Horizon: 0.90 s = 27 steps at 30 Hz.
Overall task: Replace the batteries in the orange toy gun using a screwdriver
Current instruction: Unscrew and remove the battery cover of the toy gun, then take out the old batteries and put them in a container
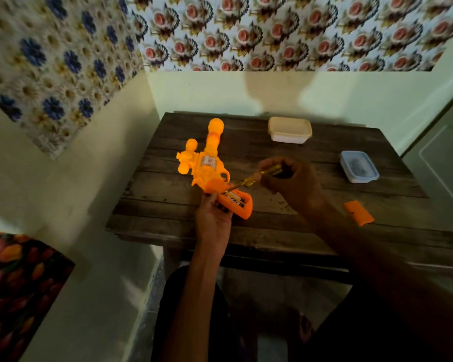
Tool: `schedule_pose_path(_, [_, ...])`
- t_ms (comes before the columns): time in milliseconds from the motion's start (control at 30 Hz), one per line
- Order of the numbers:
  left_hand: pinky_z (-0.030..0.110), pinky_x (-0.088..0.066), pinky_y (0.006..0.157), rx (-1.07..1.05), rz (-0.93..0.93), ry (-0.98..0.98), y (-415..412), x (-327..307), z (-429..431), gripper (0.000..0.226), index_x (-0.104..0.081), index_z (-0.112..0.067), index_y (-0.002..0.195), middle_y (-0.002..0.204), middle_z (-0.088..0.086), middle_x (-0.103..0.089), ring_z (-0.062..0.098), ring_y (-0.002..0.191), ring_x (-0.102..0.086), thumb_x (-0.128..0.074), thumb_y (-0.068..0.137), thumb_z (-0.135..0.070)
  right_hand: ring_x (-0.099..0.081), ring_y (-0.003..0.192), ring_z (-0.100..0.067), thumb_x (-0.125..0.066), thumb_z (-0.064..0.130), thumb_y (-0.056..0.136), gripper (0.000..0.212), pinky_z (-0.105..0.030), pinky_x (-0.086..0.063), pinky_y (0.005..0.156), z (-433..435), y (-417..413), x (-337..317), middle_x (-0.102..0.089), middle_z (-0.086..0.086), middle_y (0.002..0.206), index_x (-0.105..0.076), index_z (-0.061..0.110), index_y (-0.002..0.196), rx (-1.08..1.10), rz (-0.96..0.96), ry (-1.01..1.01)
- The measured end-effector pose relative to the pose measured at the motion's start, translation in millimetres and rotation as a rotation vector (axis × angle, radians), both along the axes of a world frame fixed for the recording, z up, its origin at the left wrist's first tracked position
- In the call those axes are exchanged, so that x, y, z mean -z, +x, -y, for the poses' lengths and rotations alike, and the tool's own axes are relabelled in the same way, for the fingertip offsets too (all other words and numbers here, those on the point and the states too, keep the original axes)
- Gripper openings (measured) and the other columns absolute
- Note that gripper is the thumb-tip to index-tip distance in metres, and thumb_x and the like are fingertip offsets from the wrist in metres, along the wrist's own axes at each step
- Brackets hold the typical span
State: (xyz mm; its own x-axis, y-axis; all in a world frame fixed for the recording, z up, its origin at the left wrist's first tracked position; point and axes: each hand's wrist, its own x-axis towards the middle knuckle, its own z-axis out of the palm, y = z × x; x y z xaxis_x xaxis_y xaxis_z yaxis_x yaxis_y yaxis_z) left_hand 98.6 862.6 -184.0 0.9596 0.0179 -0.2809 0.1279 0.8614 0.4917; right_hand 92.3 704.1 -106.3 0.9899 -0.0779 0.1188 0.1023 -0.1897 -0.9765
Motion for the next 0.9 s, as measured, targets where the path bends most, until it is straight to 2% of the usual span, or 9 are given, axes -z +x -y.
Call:
schedule_pose_path(100, [0.032,-0.055,0.078,-0.001,0.008,-0.029,-0.8,-0.3,-0.6,0.038,-0.047,-0.007,0.134,0.116,0.014,-0.062,0.022,0.097,-0.064,-0.039,0.097,-0.010,-0.068,0.069,-0.004,-0.077,0.005,0.076,0.028,-0.017,-0.050,0.057,-5.1,9.5,3.1,-0.072,0.000,0.085,-0.064,0.020,0.096,0.039,0.009,0.069])
schedule_pose_path(233, [0.035,-0.053,0.083,0.007,0.019,-0.081,0.0,-0.1,-2.2,0.033,-0.051,-0.007,0.128,0.103,0.012,-0.070,0.021,0.090,-0.069,-0.039,0.097,-0.009,-0.065,0.066,-0.009,-0.067,0.006,0.085,0.021,-0.025,-0.052,0.057,-11.5,20.5,11.4,-0.068,-0.003,0.086,-0.057,0.017,0.101,0.144,0.128,-0.060])
schedule_pose_path(300, [0.036,-0.052,0.081,0.012,0.014,-0.099,-0.1,-0.9,-3.5,0.031,-0.053,-0.008,0.125,0.096,0.011,-0.073,0.020,0.087,-0.071,-0.039,0.097,-0.010,-0.066,0.072,-0.012,-0.062,0.000,0.087,0.023,-0.020,-0.052,0.057,-16.4,21.0,12.9,-0.066,-0.006,0.089,-0.052,0.014,0.103,0.131,0.197,-0.099])
schedule_pose_path(400, [0.037,-0.053,0.080,0.004,0.009,-0.104,-0.4,-0.8,-4.3,0.040,-0.046,-0.006,0.135,0.104,0.014,-0.068,0.023,0.093,-0.068,-0.040,0.096,-0.010,-0.065,0.077,-0.012,-0.057,-0.007,0.087,0.029,-0.018,-0.052,0.059,-22.7,21.5,15.0,-0.062,-0.003,0.089,-0.048,0.015,0.103,0.078,0.255,-0.175])
schedule_pose_path(500, [0.037,-0.053,0.081,-0.004,0.011,-0.119,-1.7,-2.2,-4.6,0.042,-0.044,-0.005,0.138,0.104,0.013,-0.069,0.024,0.096,-0.067,-0.039,0.097,-0.010,-0.065,0.080,-0.013,-0.059,-0.006,0.085,0.029,-0.029,-0.057,0.063,-26.1,23.2,18.9,-0.060,0.005,0.086,-0.048,0.016,0.102,0.092,0.262,-0.198])
schedule_pose_path(567, [0.037,-0.052,0.082,-0.001,0.003,-0.117,-2.0,-2.9,-5.0,0.041,-0.045,-0.005,0.137,0.101,0.012,-0.071,0.023,0.097,-0.066,-0.039,0.097,-0.011,-0.066,0.084,-0.016,-0.060,-0.007,0.083,0.031,-0.040,-0.059,0.069,-27.0,24.1,22.1,-0.062,0.002,0.088,-0.049,0.013,0.104,0.089,0.278,-0.197])
schedule_pose_path(633, [0.037,-0.050,0.083,0.000,-0.008,-0.118,-2.0,-3.1,-4.8,0.041,-0.045,-0.004,0.138,0.104,0.013,-0.069,0.024,0.098,-0.064,-0.039,0.097,-0.011,-0.066,0.086,-0.017,-0.059,-0.008,0.082,0.031,-0.042,-0.059,0.072,-28.7,23.8,23.2,-0.063,-0.004,0.091,-0.049,0.010,0.105,0.082,0.309,-0.208])
schedule_pose_path(833, [0.038,-0.050,0.086,-0.016,-0.005,-0.112,-0.9,-0.7,-5.3,0.042,-0.044,-0.005,0.139,0.113,0.014,-0.064,0.024,0.103,-0.062,-0.039,0.097,-0.011,-0.062,0.085,-0.012,-0.055,-0.015,0.081,0.029,-0.023,-0.055,0.070,-36.0,17.4,26.1,-0.061,-0.004,0.093,-0.050,0.005,0.101,0.098,0.395,-0.236])
schedule_pose_path(900, [0.042,-0.048,0.094,-0.018,-0.003,-0.124,-0.3,0.3,-5.1,0.043,-0.043,-0.003,0.139,0.115,0.016,-0.063,0.027,0.104,-0.061,-0.038,0.098,-0.012,-0.061,0.085,-0.010,-0.055,-0.017,0.079,0.031,-0.016,-0.051,0.071,-37.9,11.6,32.2,-0.061,-0.002,0.093,-0.051,0.008,0.098,0.130,0.420,-0.222])
